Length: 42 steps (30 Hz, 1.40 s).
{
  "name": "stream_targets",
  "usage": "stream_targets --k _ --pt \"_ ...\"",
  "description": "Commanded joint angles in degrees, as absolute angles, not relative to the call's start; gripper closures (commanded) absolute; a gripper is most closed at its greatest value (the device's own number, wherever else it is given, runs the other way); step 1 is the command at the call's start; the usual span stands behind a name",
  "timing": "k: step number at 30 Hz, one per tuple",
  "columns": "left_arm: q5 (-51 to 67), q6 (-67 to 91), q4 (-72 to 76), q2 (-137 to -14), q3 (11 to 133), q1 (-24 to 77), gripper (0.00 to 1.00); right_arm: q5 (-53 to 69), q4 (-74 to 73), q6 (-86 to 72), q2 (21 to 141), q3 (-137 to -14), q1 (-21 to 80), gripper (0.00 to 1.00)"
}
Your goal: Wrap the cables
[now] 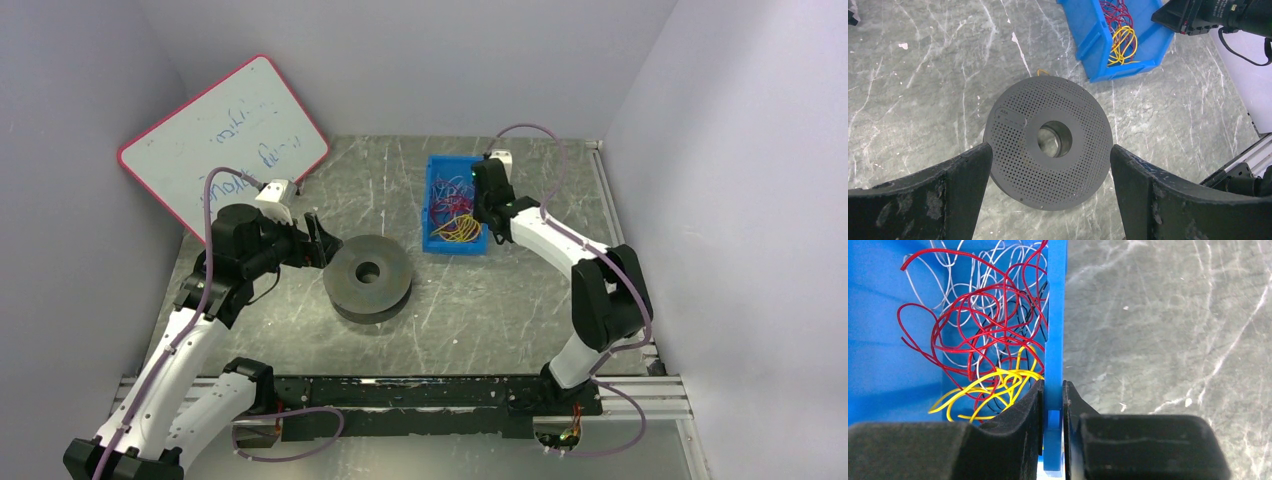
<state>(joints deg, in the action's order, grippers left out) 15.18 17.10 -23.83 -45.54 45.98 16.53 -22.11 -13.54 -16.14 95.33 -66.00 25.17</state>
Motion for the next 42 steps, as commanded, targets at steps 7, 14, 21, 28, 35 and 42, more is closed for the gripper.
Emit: stream_targets --k 7,14,21,28,35,42 --pt "14.9 16.3 -23.5 -44.7 45.5 16.2 0.09 -22.1 -11.1 -16.6 91.8 -62.4 22.6 0.93" --pt "14.9 16.2 -23.5 -44.8 45.6 16.2 0.09 -22.3 -12.0 -17.1 90.3 -62.2 22.6 0.65" --pt "14.9 16.3 -23.5 -44.8 45.5 16.2 0.09 -24.1 -14.5 -16.6 88.0 -65.3 22.7 0.49" --pt "15.2 16.2 -23.4 -44.6 45.6 16.1 0.09 -18.1 -17.3 -14.4 87.4 -72.2 23.4 0.48" --pt "15.4 16.2 -23.4 -44.3 45.5 16.0 0.09 -14.8 -18.8 -13.1 93.6 -80.0 25.3 0.48" --pt "15.2 16.2 -23.5 -44.0 45.5 16.0 0.09 -11.1 -17.6 -12.8 101.7 -84.9 25.4 0.49"
